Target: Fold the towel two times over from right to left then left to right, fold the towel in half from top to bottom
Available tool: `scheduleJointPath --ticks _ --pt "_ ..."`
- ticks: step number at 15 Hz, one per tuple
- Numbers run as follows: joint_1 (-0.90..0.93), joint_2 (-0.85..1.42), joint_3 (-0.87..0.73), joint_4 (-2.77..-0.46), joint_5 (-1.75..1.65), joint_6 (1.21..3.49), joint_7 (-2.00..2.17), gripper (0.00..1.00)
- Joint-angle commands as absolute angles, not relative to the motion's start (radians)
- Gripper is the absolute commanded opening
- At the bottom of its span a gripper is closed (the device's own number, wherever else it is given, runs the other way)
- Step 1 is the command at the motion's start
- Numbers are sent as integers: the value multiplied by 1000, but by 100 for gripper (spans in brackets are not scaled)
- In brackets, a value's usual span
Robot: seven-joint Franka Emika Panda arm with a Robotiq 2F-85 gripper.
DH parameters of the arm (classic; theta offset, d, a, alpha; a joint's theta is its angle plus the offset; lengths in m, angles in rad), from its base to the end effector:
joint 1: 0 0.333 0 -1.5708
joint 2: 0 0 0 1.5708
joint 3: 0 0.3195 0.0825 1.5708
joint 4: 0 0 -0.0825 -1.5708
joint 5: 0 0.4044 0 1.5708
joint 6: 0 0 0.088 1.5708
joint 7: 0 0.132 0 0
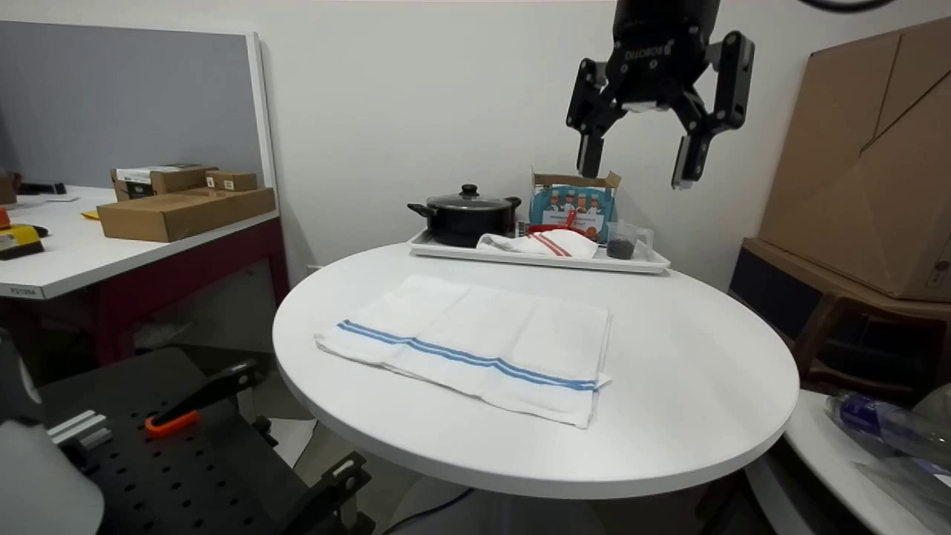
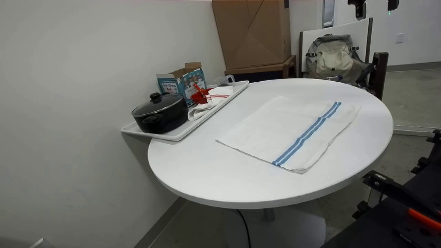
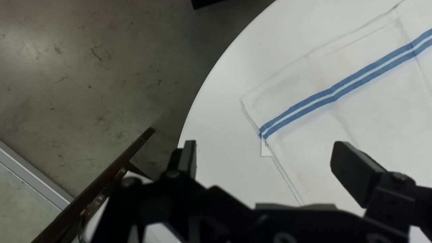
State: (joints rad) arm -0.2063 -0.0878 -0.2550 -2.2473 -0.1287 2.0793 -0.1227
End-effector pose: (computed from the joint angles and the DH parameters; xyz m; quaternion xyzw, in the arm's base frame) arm 0.4559 -0.2372 0.3628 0.9892 -0.1340 -0.0519 0.0301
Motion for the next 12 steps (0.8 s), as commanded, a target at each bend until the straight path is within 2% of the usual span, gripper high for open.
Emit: scheduleJointPath --ticks 1,12 --pt "-215 31 -252 -2219 -85 2161 -135 100" --pt "-251 337 -222 -2215 29 2384 -141 100"
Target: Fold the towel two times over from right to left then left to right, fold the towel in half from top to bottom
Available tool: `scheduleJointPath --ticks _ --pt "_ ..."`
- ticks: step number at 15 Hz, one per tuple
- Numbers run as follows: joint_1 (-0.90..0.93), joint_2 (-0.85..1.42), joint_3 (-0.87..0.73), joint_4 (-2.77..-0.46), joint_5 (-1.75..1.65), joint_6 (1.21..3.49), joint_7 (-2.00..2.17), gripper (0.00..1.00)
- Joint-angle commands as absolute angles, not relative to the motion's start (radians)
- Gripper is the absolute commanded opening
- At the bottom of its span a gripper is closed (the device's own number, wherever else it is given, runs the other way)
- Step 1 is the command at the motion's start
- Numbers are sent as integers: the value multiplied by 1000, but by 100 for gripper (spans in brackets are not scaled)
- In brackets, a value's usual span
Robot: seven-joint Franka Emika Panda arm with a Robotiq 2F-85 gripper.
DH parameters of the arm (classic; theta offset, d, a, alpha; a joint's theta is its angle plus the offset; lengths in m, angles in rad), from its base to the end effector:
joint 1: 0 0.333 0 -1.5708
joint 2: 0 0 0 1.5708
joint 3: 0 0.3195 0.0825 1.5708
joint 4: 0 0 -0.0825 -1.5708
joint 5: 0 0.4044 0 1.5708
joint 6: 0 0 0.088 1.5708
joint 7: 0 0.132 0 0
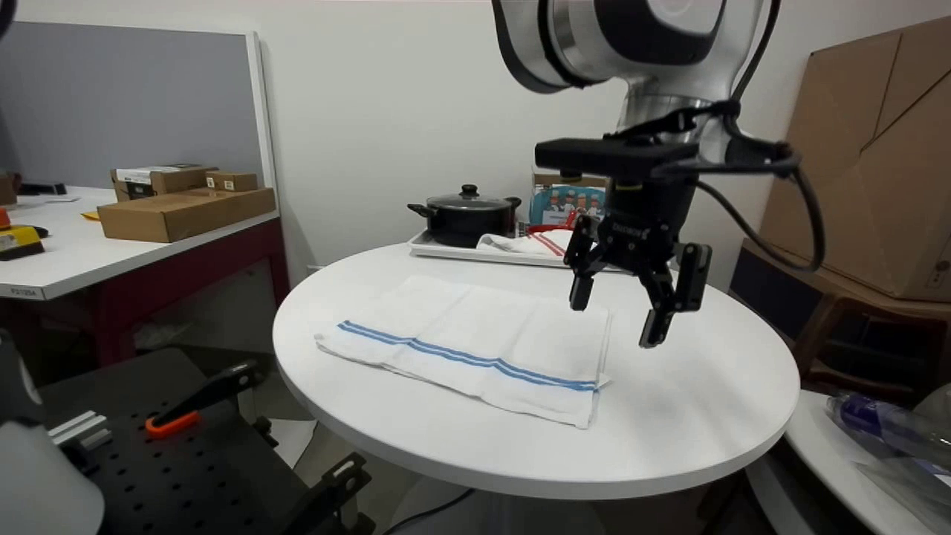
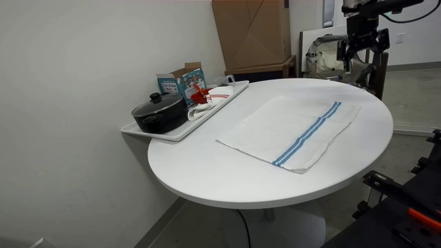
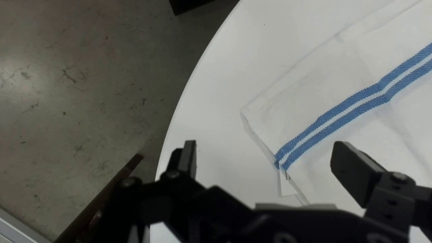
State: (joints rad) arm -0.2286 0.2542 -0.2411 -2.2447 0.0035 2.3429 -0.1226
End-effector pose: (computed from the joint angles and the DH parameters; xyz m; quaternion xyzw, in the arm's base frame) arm 0.4764 -0.2457 0.2071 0.9819 -0.1720 -0.0795 0.0061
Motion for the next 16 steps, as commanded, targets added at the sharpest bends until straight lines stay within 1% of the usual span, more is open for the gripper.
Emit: scheduleJointPath --ticks 1,12,13,14,15,16 --pt "-255 362 -218 -2209 27 2393 -142 100" --pt "-266 547 -163 -2151 42 2537 -107 100" --pt "-265 557 -159 -2147 43 2541 -103 90" --pt "-266 564 -155 -2143 45 2543 -102 72" --pt "-265 570 -151 -2141 45 2545 -99 67" --pt "-265 572 -147 -2138 46 2540 -97 58"
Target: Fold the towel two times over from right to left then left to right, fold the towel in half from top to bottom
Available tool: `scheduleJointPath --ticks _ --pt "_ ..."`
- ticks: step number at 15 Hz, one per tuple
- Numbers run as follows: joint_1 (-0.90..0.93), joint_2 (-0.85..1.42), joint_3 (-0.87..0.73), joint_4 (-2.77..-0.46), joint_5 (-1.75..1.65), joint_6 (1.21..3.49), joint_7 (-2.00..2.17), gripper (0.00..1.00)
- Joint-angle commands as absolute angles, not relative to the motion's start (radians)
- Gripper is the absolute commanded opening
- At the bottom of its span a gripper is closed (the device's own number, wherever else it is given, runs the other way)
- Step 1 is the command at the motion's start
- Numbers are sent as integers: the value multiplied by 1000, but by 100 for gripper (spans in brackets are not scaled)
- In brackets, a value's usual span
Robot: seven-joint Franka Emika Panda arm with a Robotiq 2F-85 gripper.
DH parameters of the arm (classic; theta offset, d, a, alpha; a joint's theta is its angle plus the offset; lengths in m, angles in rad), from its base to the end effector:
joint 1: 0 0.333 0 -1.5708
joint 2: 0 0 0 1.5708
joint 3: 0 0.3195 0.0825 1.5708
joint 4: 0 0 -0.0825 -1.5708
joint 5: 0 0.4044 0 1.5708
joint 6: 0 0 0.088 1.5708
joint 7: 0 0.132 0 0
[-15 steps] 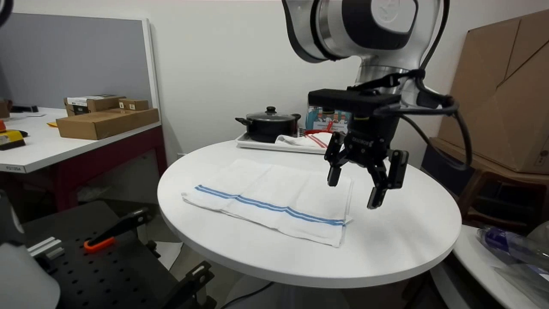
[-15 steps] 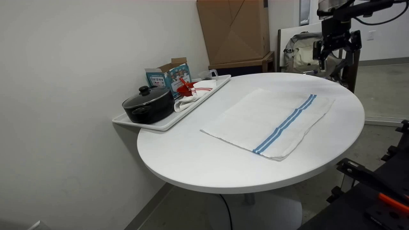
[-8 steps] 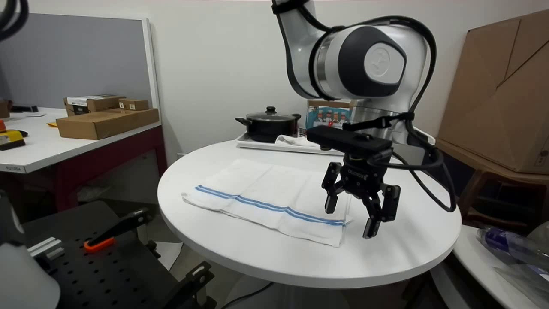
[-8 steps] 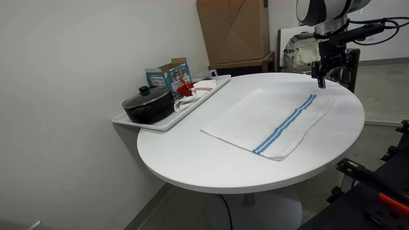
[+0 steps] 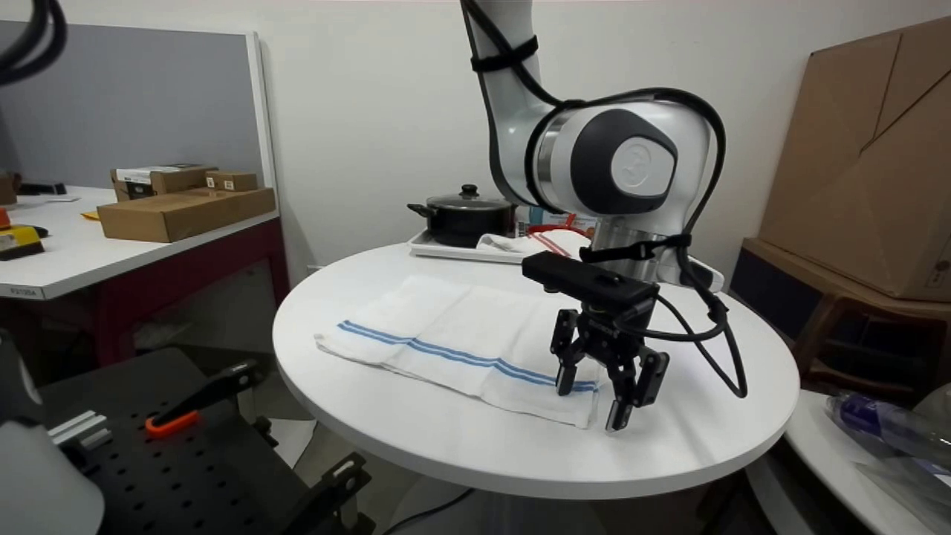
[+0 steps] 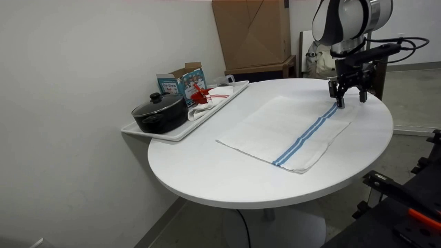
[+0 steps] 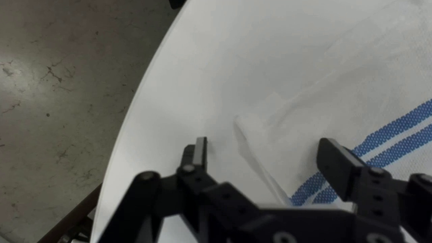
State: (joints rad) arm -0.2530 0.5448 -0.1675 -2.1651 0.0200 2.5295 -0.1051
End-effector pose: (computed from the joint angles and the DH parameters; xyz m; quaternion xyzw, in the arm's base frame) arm 0.4943 -0.2298 0.0894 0.9831 -0.1569 -0.0933 0.0154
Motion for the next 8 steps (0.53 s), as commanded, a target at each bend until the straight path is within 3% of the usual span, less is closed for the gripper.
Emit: scheduleJointPath --ticks 1,7,8 --pt "-266 573 -143 -2133 48 2533 -97 51" --pt "-264 537 -131 -2130 51 2518 -100 5" --pt "-263 532 -129 -2132 53 2517 -99 0"
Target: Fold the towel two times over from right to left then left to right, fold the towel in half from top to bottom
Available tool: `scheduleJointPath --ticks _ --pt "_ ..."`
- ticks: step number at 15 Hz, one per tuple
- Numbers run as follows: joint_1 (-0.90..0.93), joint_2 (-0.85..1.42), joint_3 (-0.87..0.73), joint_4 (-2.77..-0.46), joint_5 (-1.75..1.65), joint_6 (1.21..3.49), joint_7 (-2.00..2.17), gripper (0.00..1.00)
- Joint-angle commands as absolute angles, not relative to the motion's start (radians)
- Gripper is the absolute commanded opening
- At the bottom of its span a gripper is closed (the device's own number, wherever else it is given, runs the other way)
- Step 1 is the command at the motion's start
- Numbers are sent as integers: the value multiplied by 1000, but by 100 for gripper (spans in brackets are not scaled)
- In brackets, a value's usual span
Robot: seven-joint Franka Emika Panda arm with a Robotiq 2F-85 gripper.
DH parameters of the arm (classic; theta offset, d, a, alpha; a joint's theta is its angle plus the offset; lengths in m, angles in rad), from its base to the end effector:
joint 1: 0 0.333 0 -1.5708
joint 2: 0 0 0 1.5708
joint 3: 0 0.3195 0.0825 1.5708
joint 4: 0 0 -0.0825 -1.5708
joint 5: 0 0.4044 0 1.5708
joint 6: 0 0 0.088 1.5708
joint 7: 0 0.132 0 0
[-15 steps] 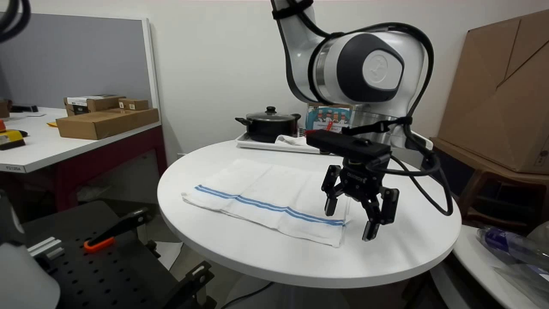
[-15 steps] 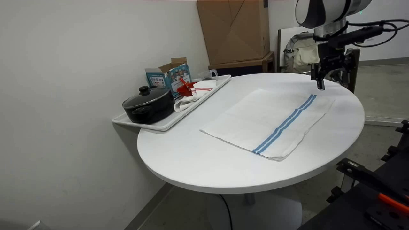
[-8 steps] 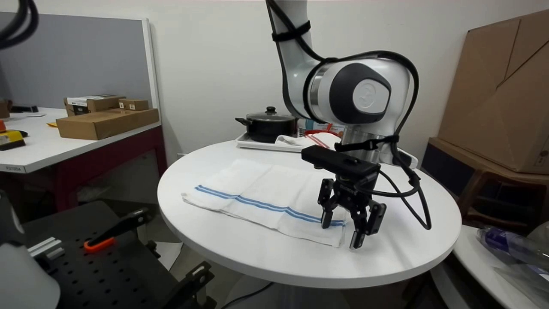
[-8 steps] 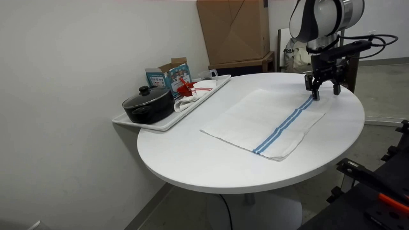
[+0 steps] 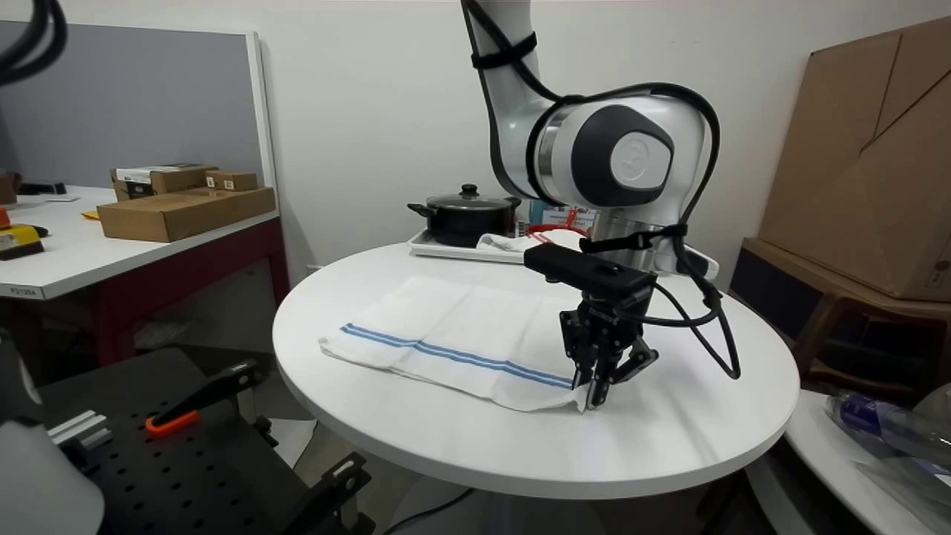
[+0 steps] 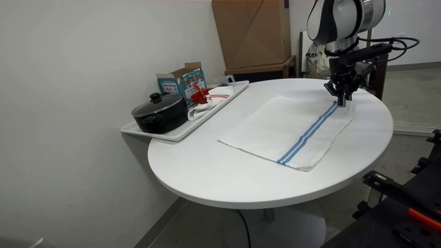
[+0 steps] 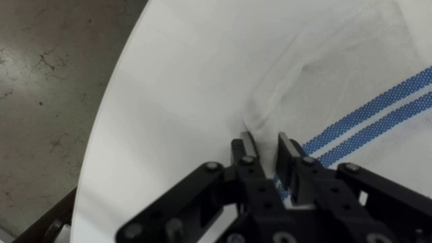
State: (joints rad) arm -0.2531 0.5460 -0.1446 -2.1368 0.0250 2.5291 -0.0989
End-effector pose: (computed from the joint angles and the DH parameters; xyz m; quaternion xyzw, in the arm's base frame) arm 0.5117 -0.2215 0.0965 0.9852 -0.1515 -0.0792 0.0126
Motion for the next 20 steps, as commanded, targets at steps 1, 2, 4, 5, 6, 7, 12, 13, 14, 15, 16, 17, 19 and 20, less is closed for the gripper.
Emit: scheduleJointPath --ticks 1,2,4,5,6,7,12,13,14,15,16,17,19,20 --pt "-263 529 -127 -2132 56 2515 -99 0" --pt "-264 524 -125 -2133 62 2511 -99 0" --pt "-274 512 -120 -2132 80 2495 -105 2" --pt "-280 500 -119 -2130 95 2481 -107 2" --pt "-285 489 -120 -2129 106 2474 -107 2" --pt "-295 474 -122 -2123 122 2465 -108 2" --pt "-348 415 -150 -2071 196 2406 -105 2" --pt "-357 408 -158 -2059 200 2394 -106 2" --pt "-361 402 -164 -2051 199 2382 -105 2" --pt "-360 401 -167 -2044 190 2369 -108 2" --pt "-354 401 -168 -2039 178 2351 -110 2" --pt "-347 403 -162 -2037 170 2331 -120 2" --pt "-320 406 -139 -2048 153 2295 -151 2" --pt "-306 407 -127 -2054 146 2278 -167 2"
